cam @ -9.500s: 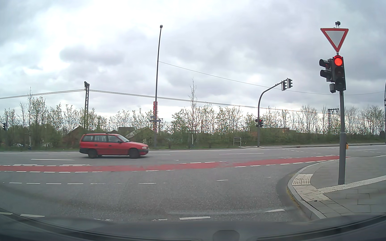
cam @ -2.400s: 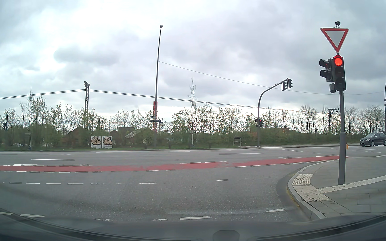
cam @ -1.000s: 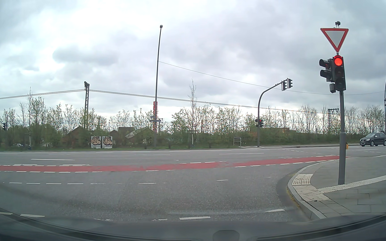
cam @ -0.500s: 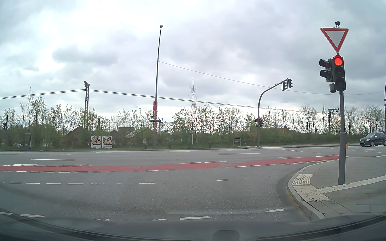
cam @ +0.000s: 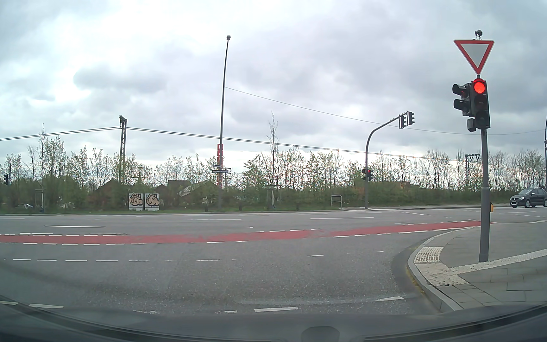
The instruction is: Follow the waypoints while adhering to traffic rules and regulations
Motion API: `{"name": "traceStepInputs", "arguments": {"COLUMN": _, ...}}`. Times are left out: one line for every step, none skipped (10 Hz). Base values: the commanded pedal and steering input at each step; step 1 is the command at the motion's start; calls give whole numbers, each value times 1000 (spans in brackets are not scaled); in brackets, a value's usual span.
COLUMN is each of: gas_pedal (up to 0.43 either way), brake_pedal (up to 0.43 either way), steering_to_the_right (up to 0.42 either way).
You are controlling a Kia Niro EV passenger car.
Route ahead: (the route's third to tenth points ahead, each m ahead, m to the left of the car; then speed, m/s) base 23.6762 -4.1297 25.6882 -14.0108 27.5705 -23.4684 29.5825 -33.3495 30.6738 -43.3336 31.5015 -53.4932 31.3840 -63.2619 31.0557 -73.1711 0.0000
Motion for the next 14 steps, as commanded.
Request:
{"name": "traceStepInputs", "arguments": {"gas_pedal": 0, "brake_pedal": 0, "steering_to_the_right": 1}}
{"name": "traceStepInputs", "arguments": {"gas_pedal": 0, "brake_pedal": 0, "steering_to_the_right": 1}}
{"name": "traceStepInputs", "arguments": {"gas_pedal": 0, "brake_pedal": 0, "steering_to_the_right": 1}}
{"name": "traceStepInputs", "arguments": {"gas_pedal": 0, "brake_pedal": 0, "steering_to_the_right": 1}}
{"name": "traceStepInputs", "arguments": {"gas_pedal": 0, "brake_pedal": 0, "steering_to_the_right": 1}}
{"name": "traceStepInputs", "arguments": {"gas_pedal": 0, "brake_pedal": 6, "steering_to_the_right": 1}}
{"name": "traceStepInputs", "arguments": {"gas_pedal": 0, "brake_pedal": 0, "steering_to_the_right": 0}}
{"name": "traceStepInputs", "arguments": {"gas_pedal": 0, "brake_pedal": 0, "steering_to_the_right": 1}}
{"name": "traceStepInputs", "arguments": {"gas_pedal": 0, "brake_pedal": 0, "steering_to_the_right": 1}}
{"name": "traceStepInputs", "arguments": {"gas_pedal": 0, "brake_pedal": 6, "steering_to_the_right": 1}}
{"name": "traceStepInputs", "arguments": {"gas_pedal": 0, "brake_pedal": 0, "steering_to_the_right": 1}}
{"name": "traceStepInputs", "arguments": {"gas_pedal": 0, "brake_pedal": 0, "steering_to_the_right": 0}}
{"name": "traceStepInputs", "arguments": {"gas_pedal": 0, "brake_pedal": 6, "steering_to_the_right": 1}}
{"name": "traceStepInputs", "arguments": {"gas_pedal": 0, "brake_pedal": 0, "steering_to_the_right": 1}}
